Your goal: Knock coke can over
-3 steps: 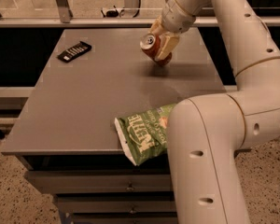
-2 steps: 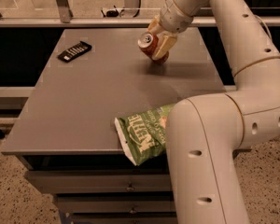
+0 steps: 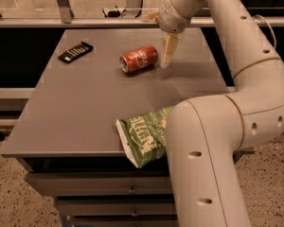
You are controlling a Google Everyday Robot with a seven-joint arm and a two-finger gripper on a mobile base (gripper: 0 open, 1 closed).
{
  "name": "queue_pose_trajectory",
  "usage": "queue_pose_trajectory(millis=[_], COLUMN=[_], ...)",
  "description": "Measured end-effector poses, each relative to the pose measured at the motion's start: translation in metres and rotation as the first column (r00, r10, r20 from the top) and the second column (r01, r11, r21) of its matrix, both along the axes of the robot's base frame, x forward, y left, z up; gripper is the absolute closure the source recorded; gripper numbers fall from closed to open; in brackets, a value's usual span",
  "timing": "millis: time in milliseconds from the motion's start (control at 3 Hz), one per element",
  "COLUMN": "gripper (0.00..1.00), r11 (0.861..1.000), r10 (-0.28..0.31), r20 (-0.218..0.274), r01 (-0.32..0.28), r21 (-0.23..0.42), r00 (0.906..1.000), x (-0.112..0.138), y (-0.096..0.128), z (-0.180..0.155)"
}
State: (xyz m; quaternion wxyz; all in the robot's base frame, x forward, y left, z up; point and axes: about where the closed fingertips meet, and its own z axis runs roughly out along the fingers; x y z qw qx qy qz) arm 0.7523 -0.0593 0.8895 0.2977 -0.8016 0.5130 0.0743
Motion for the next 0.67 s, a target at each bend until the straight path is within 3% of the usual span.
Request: queue_pose_trajectory(millis=[333, 667], gripper=[0.0, 0.0], r11=[0.991, 0.968], r10=[-0.125, -0.232], r20=[0.072, 0.188], r01=[0.121, 0.208], r21=[0.064, 0.14], r00=[0.9895, 0.9544], x=[0.016, 0.009], y=[-0.015, -0.027], z=[0.027, 0.089])
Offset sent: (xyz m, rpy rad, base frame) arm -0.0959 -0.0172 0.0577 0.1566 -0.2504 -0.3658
